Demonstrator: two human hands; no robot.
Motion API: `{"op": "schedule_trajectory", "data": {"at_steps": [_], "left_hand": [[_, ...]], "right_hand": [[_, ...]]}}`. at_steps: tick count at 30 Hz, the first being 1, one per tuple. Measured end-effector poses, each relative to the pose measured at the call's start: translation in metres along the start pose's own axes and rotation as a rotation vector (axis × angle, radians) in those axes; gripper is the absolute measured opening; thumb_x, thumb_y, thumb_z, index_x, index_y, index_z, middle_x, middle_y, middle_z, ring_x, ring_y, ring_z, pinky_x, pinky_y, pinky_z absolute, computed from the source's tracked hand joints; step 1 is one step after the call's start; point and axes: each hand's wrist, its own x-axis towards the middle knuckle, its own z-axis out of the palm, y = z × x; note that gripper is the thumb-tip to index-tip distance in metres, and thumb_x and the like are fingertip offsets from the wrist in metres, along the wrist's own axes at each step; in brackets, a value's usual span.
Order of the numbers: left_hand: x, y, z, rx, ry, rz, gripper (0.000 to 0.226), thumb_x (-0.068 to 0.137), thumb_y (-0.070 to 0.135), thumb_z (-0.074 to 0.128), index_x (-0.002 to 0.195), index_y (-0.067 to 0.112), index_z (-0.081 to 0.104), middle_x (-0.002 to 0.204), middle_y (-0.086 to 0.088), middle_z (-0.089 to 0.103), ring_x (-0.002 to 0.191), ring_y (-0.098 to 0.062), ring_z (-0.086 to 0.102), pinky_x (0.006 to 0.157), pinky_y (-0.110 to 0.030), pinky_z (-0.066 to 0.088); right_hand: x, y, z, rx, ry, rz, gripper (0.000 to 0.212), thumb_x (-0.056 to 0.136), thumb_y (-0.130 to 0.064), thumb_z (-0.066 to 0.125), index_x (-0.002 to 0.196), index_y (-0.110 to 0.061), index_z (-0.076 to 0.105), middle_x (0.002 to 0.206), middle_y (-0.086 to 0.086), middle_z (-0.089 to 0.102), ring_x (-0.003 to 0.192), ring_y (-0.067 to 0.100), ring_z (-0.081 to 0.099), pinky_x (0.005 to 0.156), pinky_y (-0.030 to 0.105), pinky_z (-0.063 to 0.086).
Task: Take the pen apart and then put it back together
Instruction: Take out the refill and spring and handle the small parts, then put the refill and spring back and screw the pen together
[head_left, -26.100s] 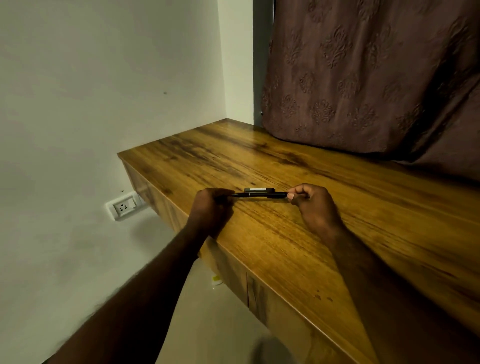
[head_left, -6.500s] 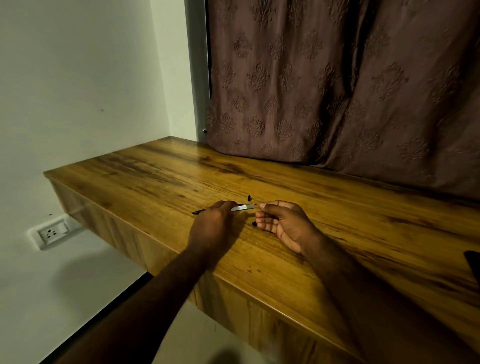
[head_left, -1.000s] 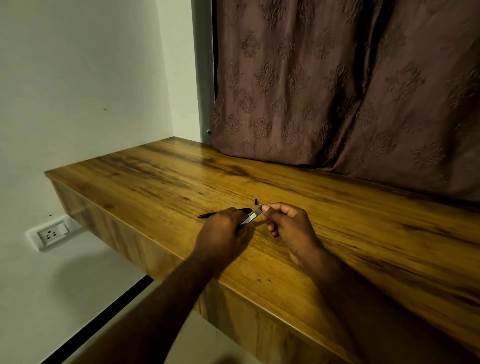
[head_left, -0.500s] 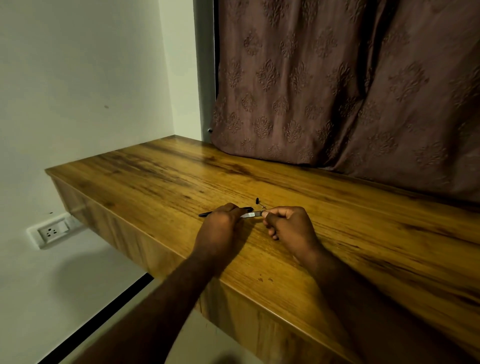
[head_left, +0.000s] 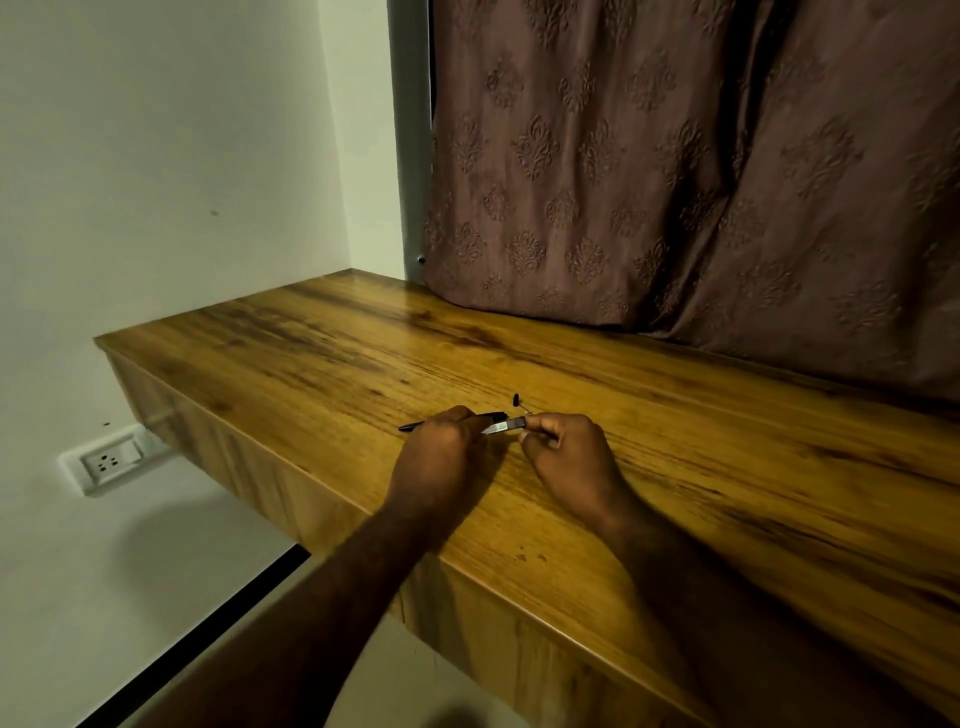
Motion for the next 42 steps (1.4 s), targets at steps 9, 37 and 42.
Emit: {"op": "schedule_trajectory", "data": {"at_steps": [9, 37, 42], "left_hand": [[0.002, -0.007, -0.007, -0.102, 0.020, -0.112, 0.035, 0.087, 0.038, 0.046, 0.099, 0.017, 0.070, 0.083, -0.002, 0.065, 0.070, -0.016, 0.058, 0.059, -0.029, 0.044], [0.066, -0.142, -0.003, -0.174, -0.140, -0.590, 0.015, 0.087, 0.032, 0.066, 0.094, 0.021, 0.074, 0.079, -0.005, 0.072, 0.071, -0.021, 0.067, 0.068, -0.035, 0.054], [0.053, -0.126, -0.017, -0.370, 0.122, -0.684, 0.019, 0.095, 0.020, 0.055, 0.093, 0.008, 0.069, 0.080, -0.005, 0.065, 0.075, -0.018, 0.060, 0.067, -0.027, 0.042]], "right_hand": [[0.004, 0.001, -0.002, 0.086, 0.049, 0.021, 0.025, 0.091, -0.014, 0.061, 0.114, -0.011, 0.070, 0.090, -0.002, 0.068, 0.063, -0.005, 0.055, 0.058, 0.009, 0.043], [0.014, 0.004, 0.006, 0.054, 0.033, 0.013, 0.021, 0.090, -0.018, 0.064, 0.070, -0.022, 0.068, 0.043, -0.021, 0.050, 0.039, -0.006, 0.047, 0.041, 0.007, 0.030], [0.011, 0.000, 0.003, 0.153, 0.044, 0.041, 0.023, 0.089, -0.021, 0.066, 0.067, -0.016, 0.068, 0.041, -0.014, 0.050, 0.036, 0.001, 0.038, 0.041, 0.016, 0.032]]}}
